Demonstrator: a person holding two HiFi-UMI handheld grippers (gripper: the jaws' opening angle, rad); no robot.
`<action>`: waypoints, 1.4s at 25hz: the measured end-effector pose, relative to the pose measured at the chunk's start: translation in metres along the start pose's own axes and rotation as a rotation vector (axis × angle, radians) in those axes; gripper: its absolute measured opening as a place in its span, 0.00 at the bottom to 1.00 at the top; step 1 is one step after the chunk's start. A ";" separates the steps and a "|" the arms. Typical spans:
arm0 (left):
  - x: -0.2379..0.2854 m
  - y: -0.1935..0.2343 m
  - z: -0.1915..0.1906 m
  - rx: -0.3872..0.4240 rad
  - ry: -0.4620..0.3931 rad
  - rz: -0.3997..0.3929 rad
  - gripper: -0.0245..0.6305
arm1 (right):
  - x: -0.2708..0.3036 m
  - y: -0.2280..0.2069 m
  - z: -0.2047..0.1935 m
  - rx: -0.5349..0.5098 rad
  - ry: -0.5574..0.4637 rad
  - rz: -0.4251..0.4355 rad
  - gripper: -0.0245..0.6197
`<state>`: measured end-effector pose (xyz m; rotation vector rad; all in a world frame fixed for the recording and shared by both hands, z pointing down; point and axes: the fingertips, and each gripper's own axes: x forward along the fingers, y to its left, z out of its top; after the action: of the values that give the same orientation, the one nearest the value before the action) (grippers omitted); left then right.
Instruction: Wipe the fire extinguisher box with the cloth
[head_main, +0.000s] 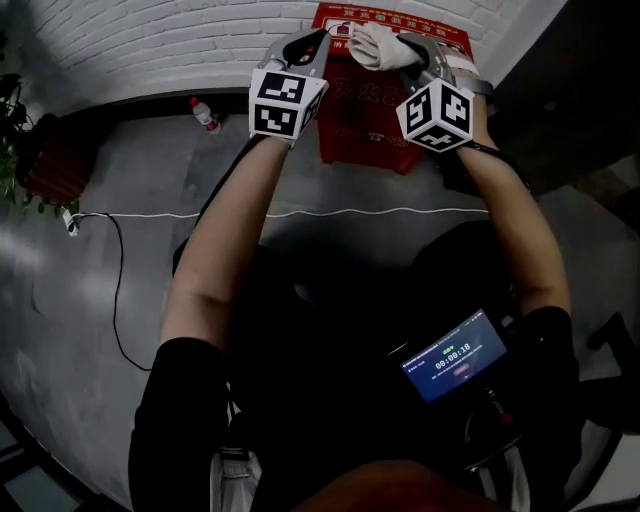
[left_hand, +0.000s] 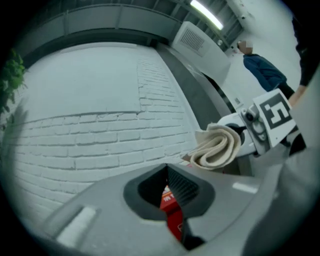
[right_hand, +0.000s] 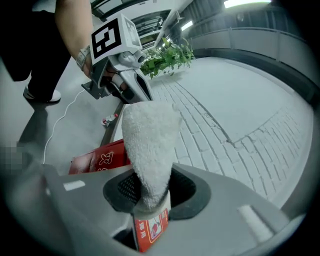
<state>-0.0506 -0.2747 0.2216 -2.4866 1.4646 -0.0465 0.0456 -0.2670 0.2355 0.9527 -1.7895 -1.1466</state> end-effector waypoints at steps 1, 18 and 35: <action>-0.002 0.004 -0.006 -0.047 0.014 -0.013 0.04 | 0.007 0.005 0.005 0.002 -0.005 0.003 0.21; -0.020 0.058 -0.021 -0.144 0.007 0.037 0.04 | 0.050 0.012 0.088 0.515 -0.183 -0.054 0.20; -0.019 0.124 -0.080 -0.058 0.107 0.070 0.04 | 0.127 0.056 0.128 1.222 -0.355 -0.067 0.20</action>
<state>-0.1784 -0.3312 0.2717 -2.5112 1.6169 -0.1274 -0.1302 -0.3190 0.2803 1.5177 -2.8123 -0.1130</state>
